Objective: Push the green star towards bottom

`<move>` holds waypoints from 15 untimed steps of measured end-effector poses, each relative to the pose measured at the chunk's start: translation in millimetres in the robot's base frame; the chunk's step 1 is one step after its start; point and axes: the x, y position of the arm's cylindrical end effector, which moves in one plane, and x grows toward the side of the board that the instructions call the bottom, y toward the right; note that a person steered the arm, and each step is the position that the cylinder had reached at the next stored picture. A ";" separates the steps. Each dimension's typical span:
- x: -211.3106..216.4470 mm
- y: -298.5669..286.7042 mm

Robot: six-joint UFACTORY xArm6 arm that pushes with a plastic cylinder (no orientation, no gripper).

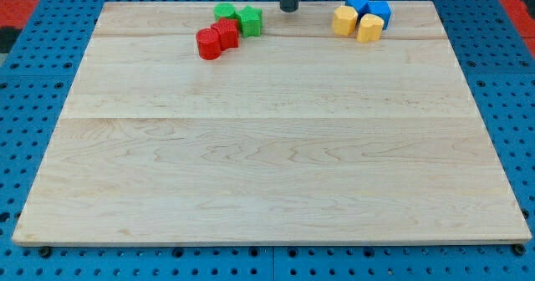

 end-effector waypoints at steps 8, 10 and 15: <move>185.2 -99.3; 209.6 -114.4; 324.5 -73.3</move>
